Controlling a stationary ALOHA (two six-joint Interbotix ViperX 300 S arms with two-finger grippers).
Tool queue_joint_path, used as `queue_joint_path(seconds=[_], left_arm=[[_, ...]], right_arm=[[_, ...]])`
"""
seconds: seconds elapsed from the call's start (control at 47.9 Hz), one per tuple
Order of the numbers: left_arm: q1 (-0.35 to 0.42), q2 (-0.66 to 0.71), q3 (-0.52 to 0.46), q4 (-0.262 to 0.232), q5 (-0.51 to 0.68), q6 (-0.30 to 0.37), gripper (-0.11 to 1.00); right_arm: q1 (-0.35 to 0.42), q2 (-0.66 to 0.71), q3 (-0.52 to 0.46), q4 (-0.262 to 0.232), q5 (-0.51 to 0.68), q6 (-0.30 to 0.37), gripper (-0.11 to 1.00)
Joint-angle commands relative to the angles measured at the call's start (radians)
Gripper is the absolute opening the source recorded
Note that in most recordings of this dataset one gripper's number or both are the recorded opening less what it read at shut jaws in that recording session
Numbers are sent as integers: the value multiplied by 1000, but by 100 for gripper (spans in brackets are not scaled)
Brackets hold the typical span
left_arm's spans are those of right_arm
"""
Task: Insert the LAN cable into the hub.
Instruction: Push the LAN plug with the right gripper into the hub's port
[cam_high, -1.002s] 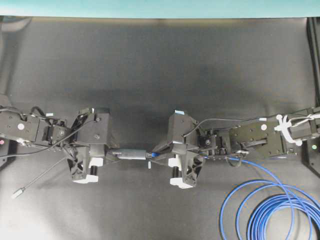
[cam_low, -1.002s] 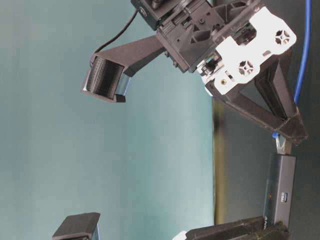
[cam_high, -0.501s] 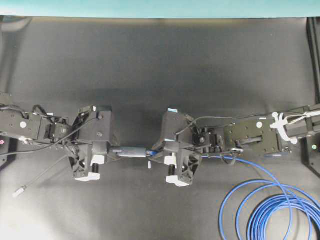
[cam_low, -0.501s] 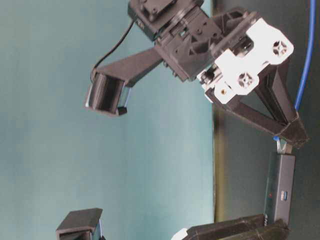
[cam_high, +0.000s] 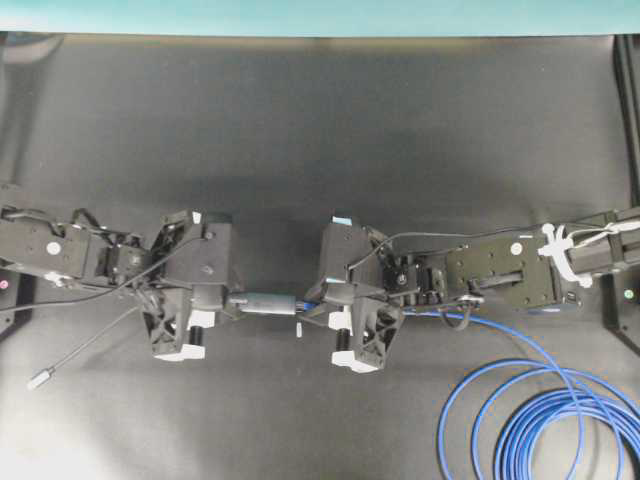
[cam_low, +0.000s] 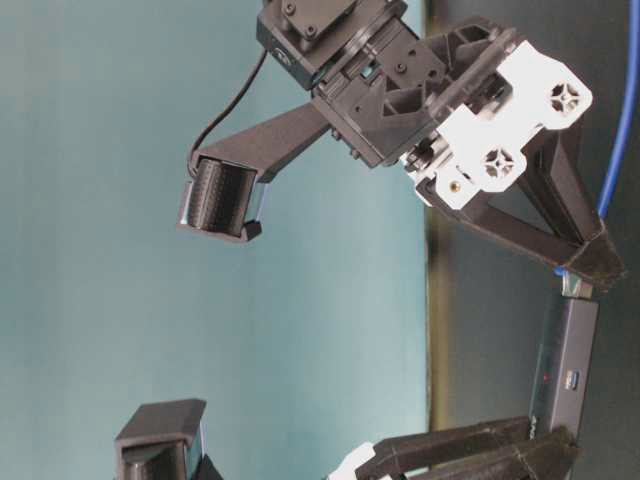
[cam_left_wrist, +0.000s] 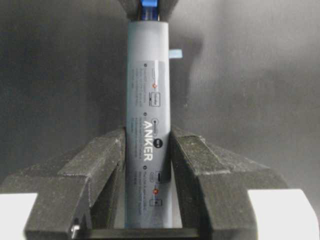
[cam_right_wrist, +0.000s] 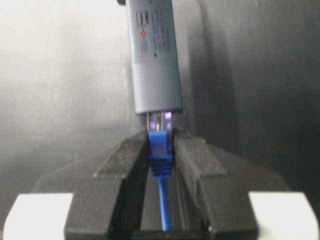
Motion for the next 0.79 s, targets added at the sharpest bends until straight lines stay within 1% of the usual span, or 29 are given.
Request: queue_joint_path(seconds=[0.0,0.292,0.522,0.647,0.773], left_arm=[[11,-3,-37,3,-14,3,28],[14,-2,-37,3,-14,3,28],[14,6,-40,3,-20,3,28],[17,9,-44,3,-20,8,28],[23,12,-54,3,-18,26,28]], right_arm=[[-3,-8,-37,-2,-12,-8,13],[-8,-6,-48,-2,-14,-11,13],[-9,-3,-61,-15,-11,-11,13],[-9,-2,-67,-18,6,-12,13],[-9,0,-74,-29,38,-12,13]])
